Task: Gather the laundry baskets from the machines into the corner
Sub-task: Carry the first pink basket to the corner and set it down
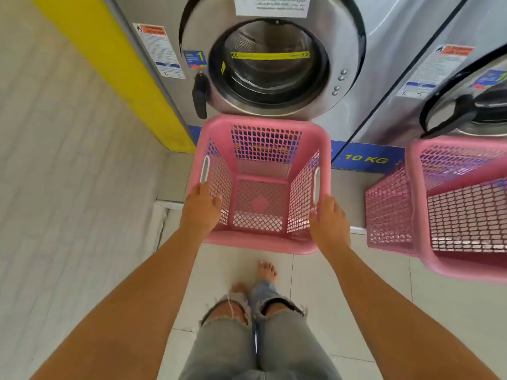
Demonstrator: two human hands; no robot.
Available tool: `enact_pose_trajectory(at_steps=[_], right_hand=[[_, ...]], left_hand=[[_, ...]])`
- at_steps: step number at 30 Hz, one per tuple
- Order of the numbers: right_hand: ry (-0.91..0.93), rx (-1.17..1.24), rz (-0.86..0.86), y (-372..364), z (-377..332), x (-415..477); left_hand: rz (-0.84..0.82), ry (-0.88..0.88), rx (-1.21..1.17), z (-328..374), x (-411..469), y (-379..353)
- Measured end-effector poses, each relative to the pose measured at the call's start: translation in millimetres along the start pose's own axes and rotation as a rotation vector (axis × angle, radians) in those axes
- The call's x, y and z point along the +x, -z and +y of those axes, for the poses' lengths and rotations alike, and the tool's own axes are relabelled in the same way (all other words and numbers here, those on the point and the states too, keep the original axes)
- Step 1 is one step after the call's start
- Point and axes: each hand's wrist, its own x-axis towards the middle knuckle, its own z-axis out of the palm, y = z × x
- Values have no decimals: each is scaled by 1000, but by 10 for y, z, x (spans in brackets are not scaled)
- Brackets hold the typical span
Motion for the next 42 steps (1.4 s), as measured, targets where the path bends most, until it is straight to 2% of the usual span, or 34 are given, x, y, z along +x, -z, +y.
enact_pose_trajectory(at_steps=[10,17,24,33,42], right_hand=[[-123,27,-3,-240,83,699],[-77,70,98,-477,158,1011],[-54,23,147,-563,242,1167],[-49,36,136,-450,209,937],[-38,7,81,-194,-60,371]], left_hand=[[8,23,119,-321,932,-213],[26,84,93,-504,1293,-396],[57,-31,56,-611,1530,-416],[109,-40,-64,-666,1317,-378],[100,39,-94,-862,679,-1]])
